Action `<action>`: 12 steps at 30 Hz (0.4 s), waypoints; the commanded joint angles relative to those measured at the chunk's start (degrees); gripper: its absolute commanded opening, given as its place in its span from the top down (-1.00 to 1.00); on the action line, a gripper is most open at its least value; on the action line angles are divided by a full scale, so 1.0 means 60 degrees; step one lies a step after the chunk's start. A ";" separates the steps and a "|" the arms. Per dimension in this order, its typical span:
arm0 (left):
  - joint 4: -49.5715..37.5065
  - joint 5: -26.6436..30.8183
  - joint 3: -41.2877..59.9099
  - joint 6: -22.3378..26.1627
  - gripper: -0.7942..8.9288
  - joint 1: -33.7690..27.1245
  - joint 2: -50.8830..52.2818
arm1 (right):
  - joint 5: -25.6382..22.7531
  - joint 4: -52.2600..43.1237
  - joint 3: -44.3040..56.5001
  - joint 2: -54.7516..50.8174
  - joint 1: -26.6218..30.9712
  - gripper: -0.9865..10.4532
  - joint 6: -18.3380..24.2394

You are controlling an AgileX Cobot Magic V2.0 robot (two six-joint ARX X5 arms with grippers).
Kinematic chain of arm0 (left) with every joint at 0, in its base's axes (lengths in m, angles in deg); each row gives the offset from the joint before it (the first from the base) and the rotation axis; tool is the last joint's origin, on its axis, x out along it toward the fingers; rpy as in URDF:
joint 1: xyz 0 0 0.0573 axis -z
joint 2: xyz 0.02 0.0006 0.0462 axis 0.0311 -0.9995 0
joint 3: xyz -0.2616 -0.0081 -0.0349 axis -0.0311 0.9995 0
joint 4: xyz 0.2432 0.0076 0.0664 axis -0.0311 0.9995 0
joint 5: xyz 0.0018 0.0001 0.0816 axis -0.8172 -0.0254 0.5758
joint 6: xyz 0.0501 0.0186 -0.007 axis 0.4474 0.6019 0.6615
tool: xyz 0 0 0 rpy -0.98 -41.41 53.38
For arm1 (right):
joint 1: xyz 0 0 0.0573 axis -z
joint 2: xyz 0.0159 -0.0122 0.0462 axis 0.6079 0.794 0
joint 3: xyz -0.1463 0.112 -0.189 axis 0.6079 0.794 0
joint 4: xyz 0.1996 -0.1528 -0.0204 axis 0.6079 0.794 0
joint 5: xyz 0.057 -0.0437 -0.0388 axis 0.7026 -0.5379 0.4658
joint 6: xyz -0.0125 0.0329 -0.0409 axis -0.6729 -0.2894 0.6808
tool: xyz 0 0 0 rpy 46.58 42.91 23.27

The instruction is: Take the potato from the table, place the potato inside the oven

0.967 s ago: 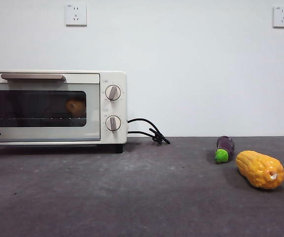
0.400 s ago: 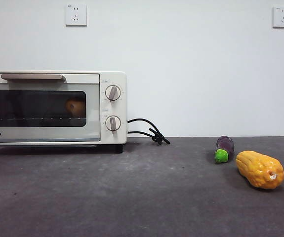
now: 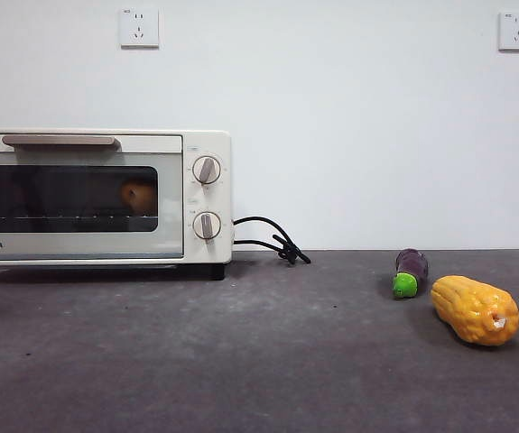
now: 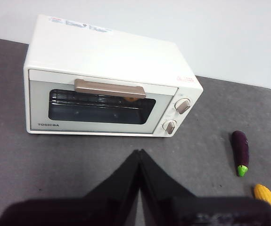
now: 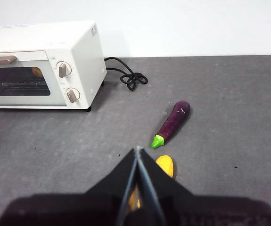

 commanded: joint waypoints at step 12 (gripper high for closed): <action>-0.0149 0.0590 -0.0007 0.1512 0.84 0.0036 -0.0783 | -0.0069 0.0215 -0.0029 -0.0004 -0.0007 0.82 -0.0073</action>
